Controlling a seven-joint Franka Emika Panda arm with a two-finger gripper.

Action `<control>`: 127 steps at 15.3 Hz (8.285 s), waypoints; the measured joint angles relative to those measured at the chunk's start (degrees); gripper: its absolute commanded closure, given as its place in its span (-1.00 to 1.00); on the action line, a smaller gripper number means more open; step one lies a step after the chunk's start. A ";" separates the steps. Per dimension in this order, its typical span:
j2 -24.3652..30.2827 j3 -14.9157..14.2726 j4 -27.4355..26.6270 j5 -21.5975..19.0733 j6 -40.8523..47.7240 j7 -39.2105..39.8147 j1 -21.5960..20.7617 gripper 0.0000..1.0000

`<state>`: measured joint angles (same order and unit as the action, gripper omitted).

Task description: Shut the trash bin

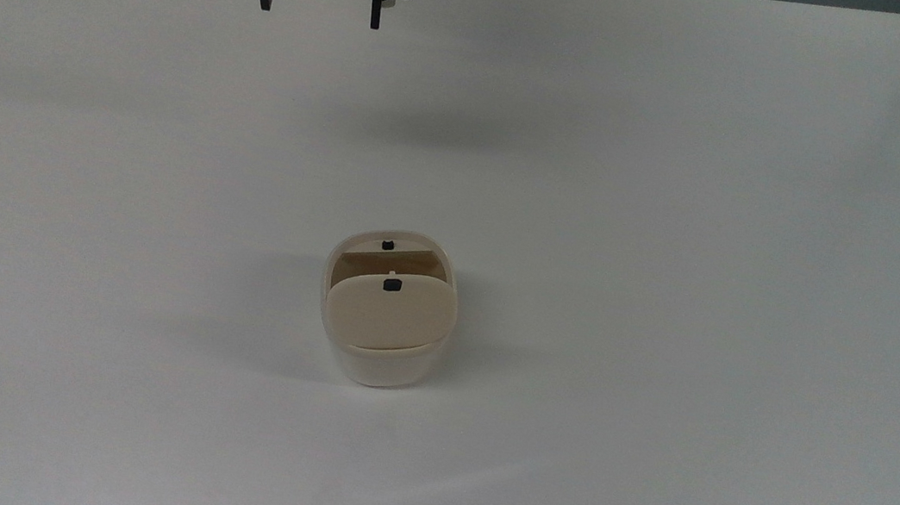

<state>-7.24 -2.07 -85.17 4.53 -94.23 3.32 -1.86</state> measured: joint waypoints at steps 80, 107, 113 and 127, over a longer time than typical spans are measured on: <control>-17.47 0.91 1.47 0.08 -48.14 1.14 -5.18 1.00; -18.28 0.49 1.17 4.68 -29.75 1.65 -5.08 1.00; -9.74 0.36 2.42 2.62 -16.91 1.64 -3.40 1.00; 0.35 0.33 0.00 0.44 1.44 1.40 -0.82 -1.00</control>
<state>-6.89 -1.74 -85.16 4.97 -92.80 4.71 -2.68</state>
